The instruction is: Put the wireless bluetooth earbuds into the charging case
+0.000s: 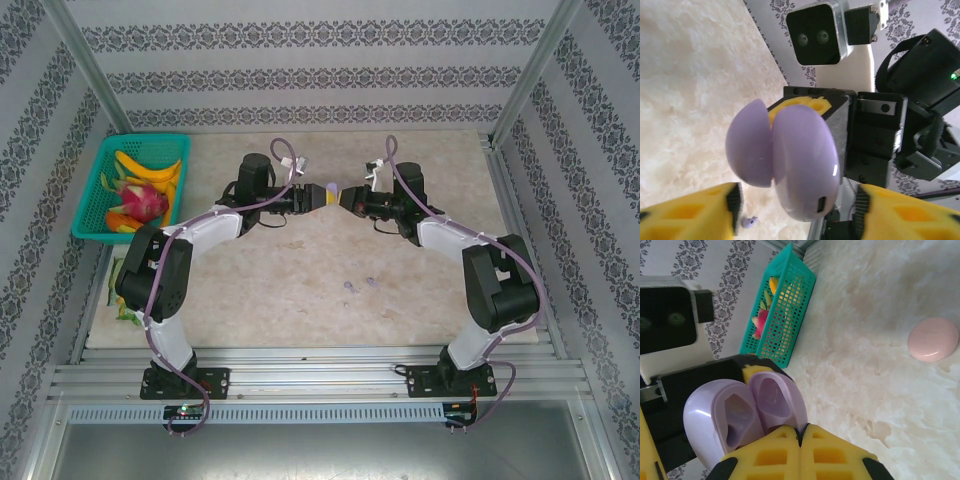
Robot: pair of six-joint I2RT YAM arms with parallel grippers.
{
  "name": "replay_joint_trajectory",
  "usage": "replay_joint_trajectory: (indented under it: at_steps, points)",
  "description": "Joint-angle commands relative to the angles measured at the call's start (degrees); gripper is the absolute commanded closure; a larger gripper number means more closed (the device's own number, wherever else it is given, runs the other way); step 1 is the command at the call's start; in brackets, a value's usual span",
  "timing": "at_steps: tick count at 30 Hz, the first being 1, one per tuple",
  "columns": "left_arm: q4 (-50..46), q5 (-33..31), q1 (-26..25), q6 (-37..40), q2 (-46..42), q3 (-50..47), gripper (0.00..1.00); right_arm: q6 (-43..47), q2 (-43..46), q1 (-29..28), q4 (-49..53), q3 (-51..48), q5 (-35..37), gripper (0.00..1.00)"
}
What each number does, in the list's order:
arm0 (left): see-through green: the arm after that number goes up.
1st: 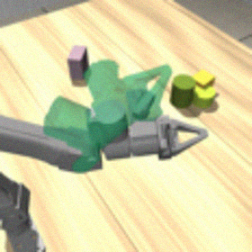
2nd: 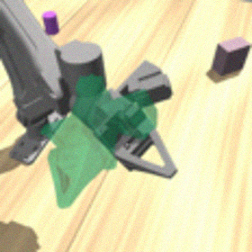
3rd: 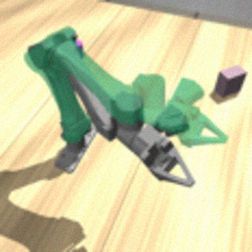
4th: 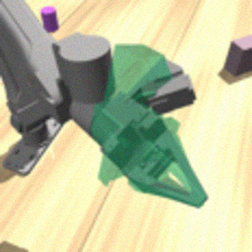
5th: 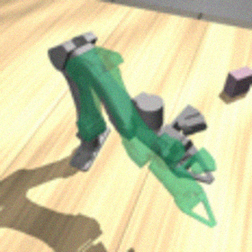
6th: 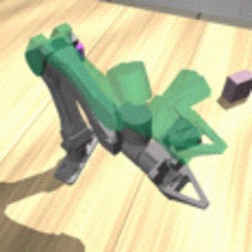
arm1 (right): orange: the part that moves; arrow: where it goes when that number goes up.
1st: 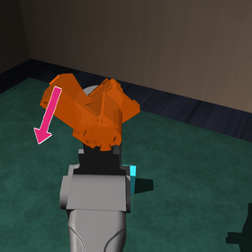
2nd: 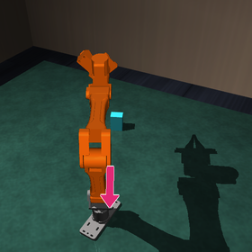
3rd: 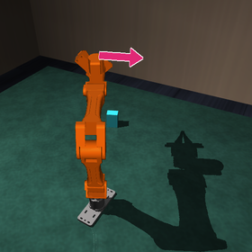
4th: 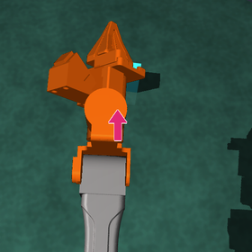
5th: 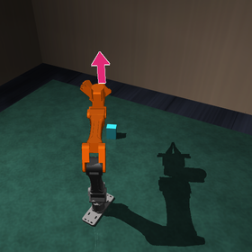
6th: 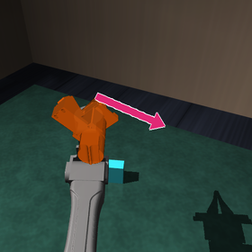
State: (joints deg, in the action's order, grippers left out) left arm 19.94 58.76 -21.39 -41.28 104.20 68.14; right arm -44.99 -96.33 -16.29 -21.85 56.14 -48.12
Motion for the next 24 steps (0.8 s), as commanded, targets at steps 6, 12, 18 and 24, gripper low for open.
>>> replay_joint_trajectory:
  at_steps: [6, 12, 18, 24]
  points:
    - [-11.1, -4.8, 0.1, 7.7, -6.7, 2.8, 0.0, 8.7, 5.6, -0.1, 10.1, 3.2, 5.2, 1.0]
    - [-32.9, -12.9, 0.2, 21.1, -10.4, 11.1, 0.0, 21.6, 7.7, -0.3, 23.6, 7.6, 12.8, 1.0]
    - [-43.8, -29.2, 0.2, 29.8, -11.8, 17.0, 0.0, 32.4, 8.6, -0.5, 29.2, 10.2, 20.4, 1.0]
    - [-46.8, -37.8, 0.2, 41.2, -12.1, 17.6, 0.0, 41.3, 10.0, -1.9, 29.1, 10.6, 27.0, 1.0]
